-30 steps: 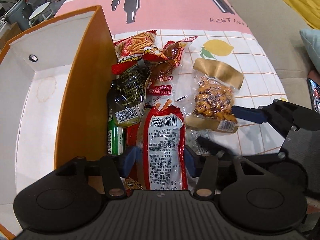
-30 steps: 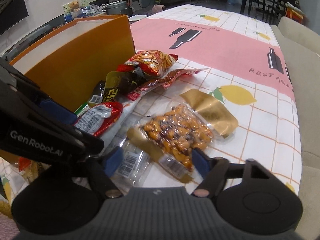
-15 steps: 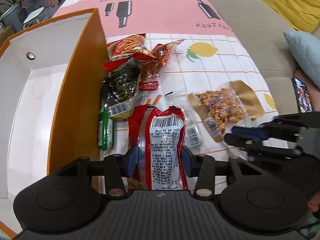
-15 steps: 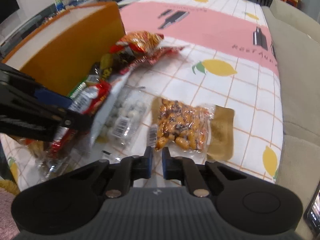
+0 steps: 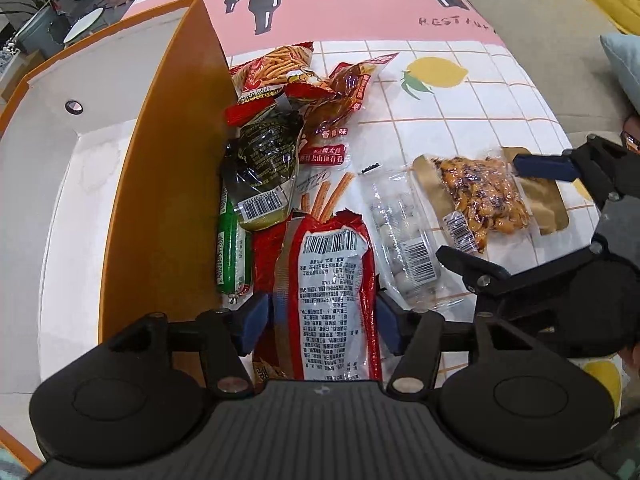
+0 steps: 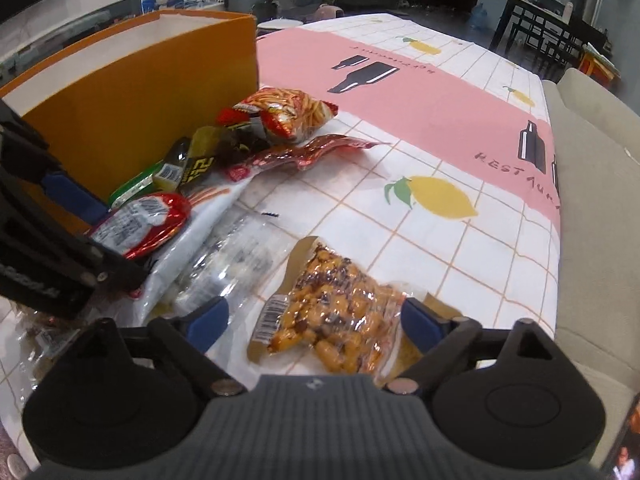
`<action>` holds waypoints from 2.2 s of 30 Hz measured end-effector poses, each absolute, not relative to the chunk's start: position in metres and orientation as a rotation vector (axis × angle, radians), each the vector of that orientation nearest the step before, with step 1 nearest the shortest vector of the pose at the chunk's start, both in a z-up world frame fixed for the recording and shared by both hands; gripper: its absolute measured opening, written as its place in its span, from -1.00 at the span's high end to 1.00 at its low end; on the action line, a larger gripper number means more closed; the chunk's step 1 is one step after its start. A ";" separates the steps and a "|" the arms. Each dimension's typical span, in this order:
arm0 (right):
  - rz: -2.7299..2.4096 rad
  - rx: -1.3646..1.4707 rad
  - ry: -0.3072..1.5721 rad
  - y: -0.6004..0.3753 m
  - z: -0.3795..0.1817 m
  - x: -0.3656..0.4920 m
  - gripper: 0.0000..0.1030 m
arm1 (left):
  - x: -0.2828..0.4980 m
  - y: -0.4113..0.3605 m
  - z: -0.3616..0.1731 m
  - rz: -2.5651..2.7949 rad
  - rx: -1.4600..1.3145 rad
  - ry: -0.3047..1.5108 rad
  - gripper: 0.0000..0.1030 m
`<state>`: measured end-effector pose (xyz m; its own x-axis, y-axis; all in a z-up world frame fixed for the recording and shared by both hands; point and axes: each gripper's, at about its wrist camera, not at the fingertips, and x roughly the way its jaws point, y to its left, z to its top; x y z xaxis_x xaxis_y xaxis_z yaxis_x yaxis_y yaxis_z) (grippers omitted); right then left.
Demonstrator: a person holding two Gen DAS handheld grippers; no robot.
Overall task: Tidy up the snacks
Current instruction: 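Close the left tool on the red packet while the right tool closes on the peanut bag, then lift the red packet with the left tool over the orange box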
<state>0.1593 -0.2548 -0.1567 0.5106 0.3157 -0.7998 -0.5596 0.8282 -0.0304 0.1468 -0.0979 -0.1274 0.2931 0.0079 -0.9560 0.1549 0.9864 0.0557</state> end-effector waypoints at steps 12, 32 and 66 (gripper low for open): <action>0.474 -0.241 0.954 -0.257 -0.175 0.168 -0.74 | 0.149 -0.102 -0.130 -0.105 0.172 1.264 -0.35; 0.376 -0.270 0.861 -0.253 -0.135 0.138 0.66 | 0.129 -0.086 -0.102 -0.148 0.056 1.149 0.12; 0.313 -0.164 0.714 -0.233 -0.083 0.086 0.27 | 0.098 -0.009 0.013 -0.105 -0.163 0.794 0.58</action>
<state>0.0859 -0.2331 -0.0833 0.7118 0.2254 -0.6652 -0.3366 0.9407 -0.0415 0.0978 -0.0090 0.0128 0.6964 -0.1544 -0.7008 0.0322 0.9823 -0.1844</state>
